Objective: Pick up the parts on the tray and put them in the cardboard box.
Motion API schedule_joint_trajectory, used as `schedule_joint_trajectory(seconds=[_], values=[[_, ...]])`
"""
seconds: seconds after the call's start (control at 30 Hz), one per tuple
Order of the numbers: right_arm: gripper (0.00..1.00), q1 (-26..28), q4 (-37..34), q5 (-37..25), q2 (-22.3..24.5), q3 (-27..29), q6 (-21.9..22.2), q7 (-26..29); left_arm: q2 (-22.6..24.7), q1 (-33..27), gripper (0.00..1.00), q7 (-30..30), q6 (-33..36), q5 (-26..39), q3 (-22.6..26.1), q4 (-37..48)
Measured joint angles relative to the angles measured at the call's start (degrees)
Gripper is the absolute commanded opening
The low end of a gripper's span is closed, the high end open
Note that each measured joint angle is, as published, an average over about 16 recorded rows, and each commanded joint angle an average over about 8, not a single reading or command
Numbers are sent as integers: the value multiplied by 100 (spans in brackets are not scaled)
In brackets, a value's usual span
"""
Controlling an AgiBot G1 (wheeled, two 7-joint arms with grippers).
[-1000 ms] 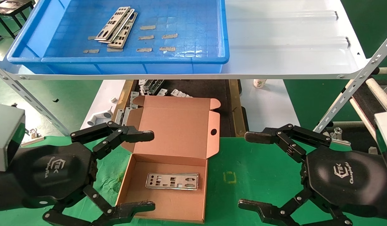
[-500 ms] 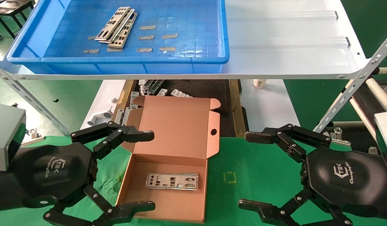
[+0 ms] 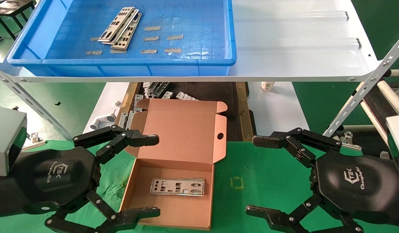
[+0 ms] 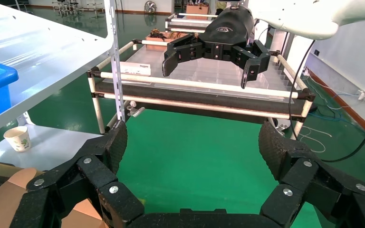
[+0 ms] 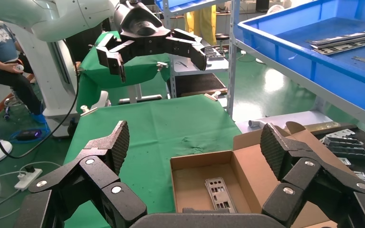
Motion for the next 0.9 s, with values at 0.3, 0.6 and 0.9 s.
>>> schedule_joint_trajectory(seconds=[0.3,0.6,0.9], values=[[100,0,0,0,0,0,0,0,0,-1,100,0,0,0,0,1],[100,0,0,0,0,0,0,0,0,-1,100,0,0,0,1,1],[100,0,0,0,0,0,0,0,0,-1,100,0,0,0,1,1]])
